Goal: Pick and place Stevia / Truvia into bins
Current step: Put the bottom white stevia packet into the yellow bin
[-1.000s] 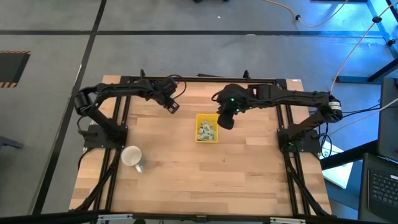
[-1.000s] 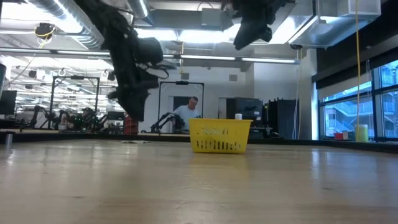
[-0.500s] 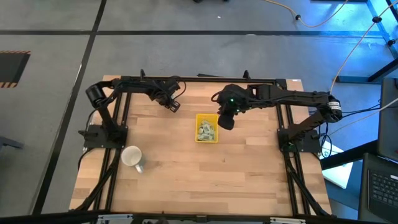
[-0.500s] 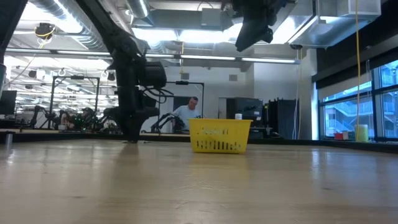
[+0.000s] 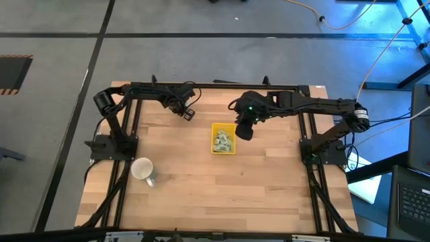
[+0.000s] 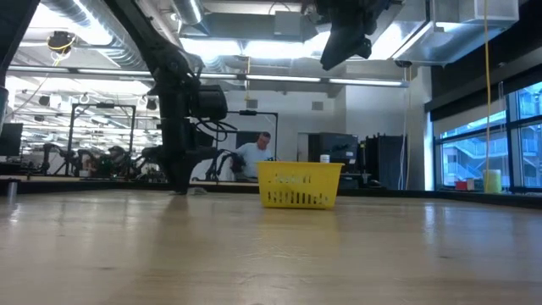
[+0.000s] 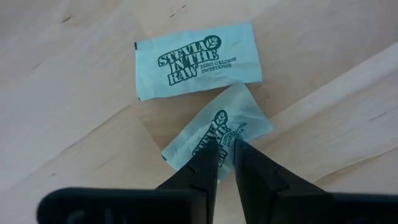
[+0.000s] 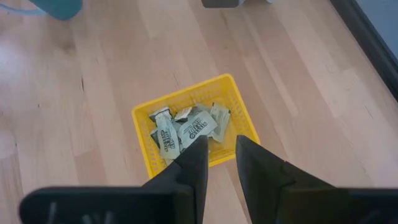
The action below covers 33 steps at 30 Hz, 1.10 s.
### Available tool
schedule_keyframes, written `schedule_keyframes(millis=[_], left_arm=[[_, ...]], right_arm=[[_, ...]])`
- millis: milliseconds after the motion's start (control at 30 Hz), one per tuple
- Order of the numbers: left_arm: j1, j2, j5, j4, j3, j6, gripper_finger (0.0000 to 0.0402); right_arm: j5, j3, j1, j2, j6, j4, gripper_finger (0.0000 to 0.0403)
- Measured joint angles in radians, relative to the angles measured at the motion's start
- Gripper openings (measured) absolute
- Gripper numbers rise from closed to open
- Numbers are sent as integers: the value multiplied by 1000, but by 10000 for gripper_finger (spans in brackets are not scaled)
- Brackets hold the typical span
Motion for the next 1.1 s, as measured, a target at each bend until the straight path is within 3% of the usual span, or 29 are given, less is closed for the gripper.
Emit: schedule_keyframes(millis=[233, 500, 700, 933, 1100], left_arm=[[-3, -45, 31, -5, -8, 42, 14], [-52, -233, 236, 7, -12, 29, 3], [-169, -343, 424, 182, -10, 32, 3], [-348, -336, 446, 432, -8, 39, 3], [-422, -281, 377, 464, -8, 31, 3]], right_arm=[[-1, 0, 0, 0, 0, 0, 87], [11, 0, 0, 0, 0, 2, 87], [13, 0, -8, 0, 1, 18, 87], [15, 0, -41, 0, 3, 66, 87], [16, 0, -55, 0, 3, 68, 87]])
